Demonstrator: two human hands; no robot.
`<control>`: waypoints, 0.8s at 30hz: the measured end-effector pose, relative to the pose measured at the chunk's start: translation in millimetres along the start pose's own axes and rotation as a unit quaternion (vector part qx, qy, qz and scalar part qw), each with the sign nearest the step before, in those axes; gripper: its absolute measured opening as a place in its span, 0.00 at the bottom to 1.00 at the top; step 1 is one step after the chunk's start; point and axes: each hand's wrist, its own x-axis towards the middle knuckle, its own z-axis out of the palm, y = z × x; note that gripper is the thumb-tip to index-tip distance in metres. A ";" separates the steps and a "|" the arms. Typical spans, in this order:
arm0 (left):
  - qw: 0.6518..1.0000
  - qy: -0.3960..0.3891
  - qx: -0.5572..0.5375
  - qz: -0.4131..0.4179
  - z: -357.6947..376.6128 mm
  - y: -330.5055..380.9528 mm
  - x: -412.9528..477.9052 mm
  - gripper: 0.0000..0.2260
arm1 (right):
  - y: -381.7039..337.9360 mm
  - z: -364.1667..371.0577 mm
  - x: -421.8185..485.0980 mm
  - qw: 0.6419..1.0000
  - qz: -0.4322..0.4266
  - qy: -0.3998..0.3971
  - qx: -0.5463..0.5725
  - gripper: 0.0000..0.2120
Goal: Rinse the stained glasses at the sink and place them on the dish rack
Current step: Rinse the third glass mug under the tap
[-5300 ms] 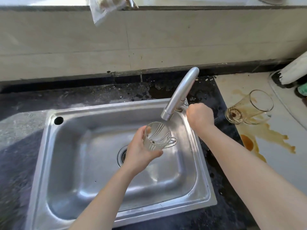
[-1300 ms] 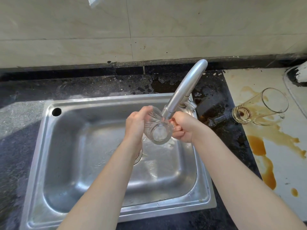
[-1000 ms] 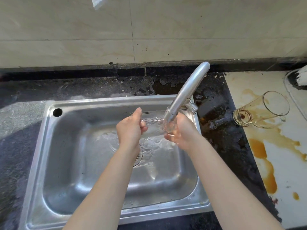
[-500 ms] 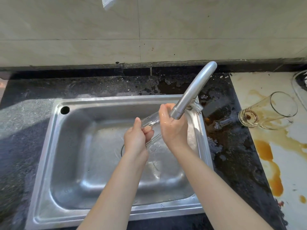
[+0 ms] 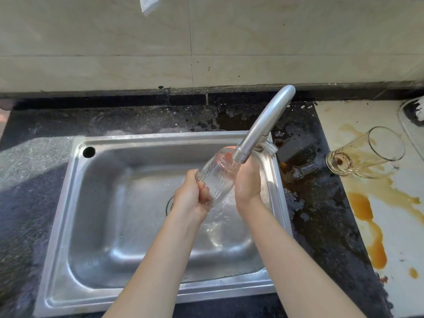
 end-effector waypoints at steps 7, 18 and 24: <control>0.991 -0.088 0.034 -0.092 -7.2 -2.9 23.9 0.11 | 5.4 -14.3 11.3 0.977 -0.042 0.015 -0.207 0.20; 0.859 0.033 0.419 0.292 23.6 -6.7 -6.4 0.20 | 15.4 -19.8 14.3 0.983 0.089 0.132 -0.093 0.17; 0.738 -0.022 0.444 0.508 27.6 -23.0 -18.2 0.09 | 23.7 -30.3 0.6 0.980 0.104 0.158 -0.055 0.16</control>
